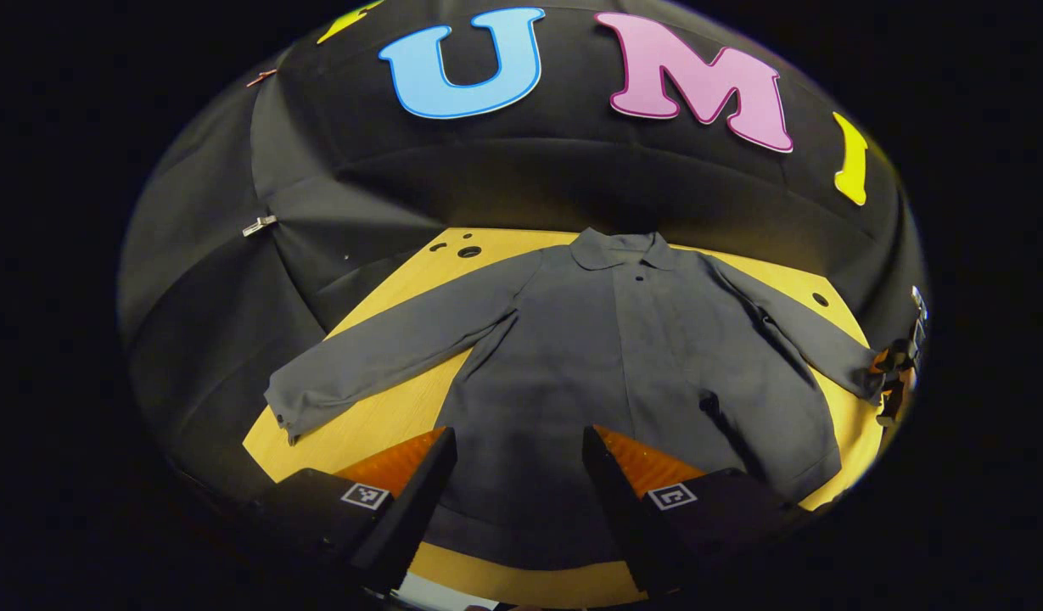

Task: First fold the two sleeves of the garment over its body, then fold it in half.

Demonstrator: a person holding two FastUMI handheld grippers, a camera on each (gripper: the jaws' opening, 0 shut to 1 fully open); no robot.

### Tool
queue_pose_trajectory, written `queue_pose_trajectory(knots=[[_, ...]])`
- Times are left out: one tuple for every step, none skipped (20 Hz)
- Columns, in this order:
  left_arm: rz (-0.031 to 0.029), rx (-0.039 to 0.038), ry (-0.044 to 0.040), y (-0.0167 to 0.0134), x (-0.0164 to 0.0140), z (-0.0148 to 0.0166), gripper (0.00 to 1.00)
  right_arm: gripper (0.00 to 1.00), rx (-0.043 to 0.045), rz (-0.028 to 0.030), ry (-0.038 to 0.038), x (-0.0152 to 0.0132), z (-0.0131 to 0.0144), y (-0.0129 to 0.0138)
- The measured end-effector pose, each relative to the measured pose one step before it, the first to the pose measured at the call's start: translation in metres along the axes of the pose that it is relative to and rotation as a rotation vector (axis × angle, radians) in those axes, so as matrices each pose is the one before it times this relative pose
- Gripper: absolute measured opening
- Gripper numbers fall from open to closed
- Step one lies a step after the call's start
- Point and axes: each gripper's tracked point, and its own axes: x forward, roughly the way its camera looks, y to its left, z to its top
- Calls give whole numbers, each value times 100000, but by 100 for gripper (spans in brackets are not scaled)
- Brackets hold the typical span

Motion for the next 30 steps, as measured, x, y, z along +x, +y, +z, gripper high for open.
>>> queue_pose_trajectory(knots=[[108,712,-661,-3,41,235,95,97,-133,-380,-1556,353,114,-34],[1045,651,-963,465,159,147,95,100,255,506,715,-49,-193,209],[1002,-143,-766,429,164,296,94,97,1927,823,-492,-148,-9,-1],[813,-804,-402,441,70,126,95,98,1065,-254,570,-175,84,-89],[1121,-1165,162,451,145,47,95,97,28,266,-292,34,208,-151],[1096,-1605,688,368,135,-487,95,96,-566,-113,161,-208,-23,-91],[1249,-1441,846,437,256,-190,95,90,202,504,237,82,-40,-96],[2096,-1028,1314,501,201,-503,95,89,127,361,175,-61,65,115],[2193,-938,1616,575,123,-536,94,70,-9,457,172,-278,87,-32],[1193,-949,1268,339,-34,-566,95,72,-406,998,-190,-140,62,281],[562,-824,521,96,-26,-217,95,50,-271,1618,-120,-68,-331,631],[300,-225,147,-35,-67,-255,95,29,-376,899,-334,-111,-33,330],[158,353,-154,-25,-199,-61,95,20,-750,634,160,582,36,637],[91,519,-305,49,-105,-127,95,14,-875,1912,257,87,39,461],[-41,380,-196,-60,-78,-14,95,8,-735,1427,849,-113,-243,-37],[-142,69,-139,-56,-87,-179,95,0,-458,1559,1193,-4,137,84],[-268,-194,169,-122,-9,-69,95,6,480,1010,469,-285,126,62],[-277,-216,10,-122,-30,-53,95,6,782,248,1288,-3,-48,68],[-245,25,-121,-133,21,80,95,5,345,15,799,-94,-27,91],[-216,394,-235,-136,29,77,95,5,-852,181,-193,-113,257,109],[-321,618,-183,-41,-35,208,95,6,-2678,548,-332,-102,80,-22],[-467,354,-866,-9,-117,241,95,6,-3137,532,-1451,-301,592,40],[-573,179,-1491,10,-113,378,95,5,-2505,798,-1974,-87,438,271],[-56,171,-750,94,-13,217,95,5,-1523,1446,-1655,-291,740,333],[-87,-85,-224,121,91,72,95,5,-1008,1883,-1457,-691,483,334],[-385,-586,266,-51,73,-186,95,5,-1019,1413,-1980,-740,690,284],[-471,-856,476,14,19,-196,92,5,-1251,1276,-2259,-834,714,161],[-311,-744,720,-9,11,-255,95,5,-1266,1381,-1502,-718,658,251],[-69,-516,640,129,-93,-96,95,5,-1257,1622,-1674,-740,709,209],[-209,-459,-346,108,-109,3,95,5,-1450,1577,-1988,-645,873,276]])
